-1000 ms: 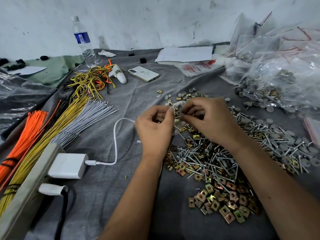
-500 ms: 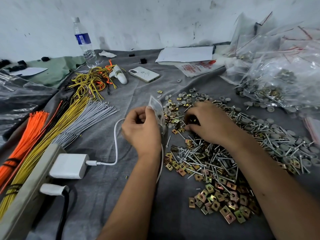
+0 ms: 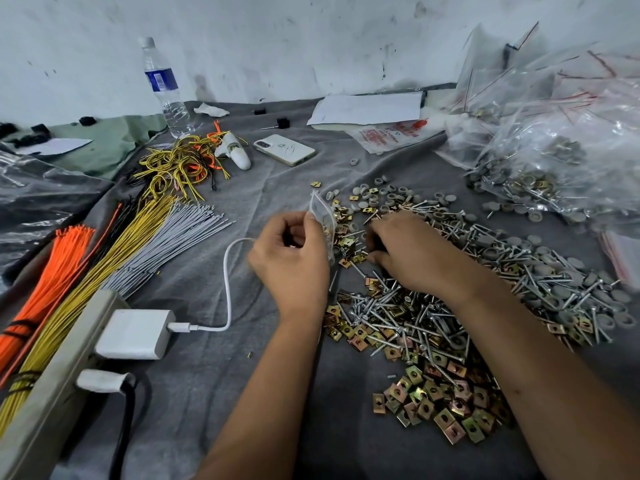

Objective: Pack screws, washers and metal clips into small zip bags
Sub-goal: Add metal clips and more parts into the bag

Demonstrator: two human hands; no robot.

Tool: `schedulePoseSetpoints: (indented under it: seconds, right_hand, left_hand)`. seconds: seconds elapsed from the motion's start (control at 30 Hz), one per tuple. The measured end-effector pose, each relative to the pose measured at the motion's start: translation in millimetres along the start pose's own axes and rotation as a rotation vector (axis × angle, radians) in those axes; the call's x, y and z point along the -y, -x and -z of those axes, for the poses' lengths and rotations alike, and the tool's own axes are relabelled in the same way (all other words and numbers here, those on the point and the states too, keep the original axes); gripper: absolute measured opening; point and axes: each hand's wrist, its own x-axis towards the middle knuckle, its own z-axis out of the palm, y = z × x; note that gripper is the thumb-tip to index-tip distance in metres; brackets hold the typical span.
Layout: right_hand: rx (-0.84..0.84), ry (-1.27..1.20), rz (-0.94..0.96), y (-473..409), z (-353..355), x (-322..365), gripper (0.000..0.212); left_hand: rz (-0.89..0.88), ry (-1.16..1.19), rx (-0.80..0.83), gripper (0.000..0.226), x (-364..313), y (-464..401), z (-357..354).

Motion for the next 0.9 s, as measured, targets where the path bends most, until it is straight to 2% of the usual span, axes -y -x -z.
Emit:
schedulePoseSetpoints:
  seconds: [0.1,0.2,0.27,0.4,0.47,0.67,0.9]
  right_hand:
    - [0.01,0.02,0.01,3,-1,1,0.023]
    - [-0.053,-0.064,0.021,8,1,1,0.018]
    - [-0.151,-0.214,-0.001,10,6,1,0.013]
    - [-0.388,-0.583,-0.025,8,16,6,0.016]
    - [-0.445,-0.708,0.005,9,17,10,0.016]
    - [-0.462,-0.605,0.133,9,13,16,0.013]
    - [-0.424,-0.57,0.173,9,15,13,0.016]
  left_hand:
    - [-0.046,-0.034,0.038,0.021,-1,3,1]
    - [-0.046,-0.034,0.054,0.019,1,3,1]
    - [-0.043,-0.029,0.082,0.019,3,2,0]
    - [-0.106,-0.074,0.183,0.018,3,5,-1]
    - [-0.155,-0.09,0.227,0.018,3,6,-1]
    - [-0.146,-0.057,0.298,0.018,3,6,-2]
    - [-0.067,-0.024,0.273,0.012,5,4,-3]
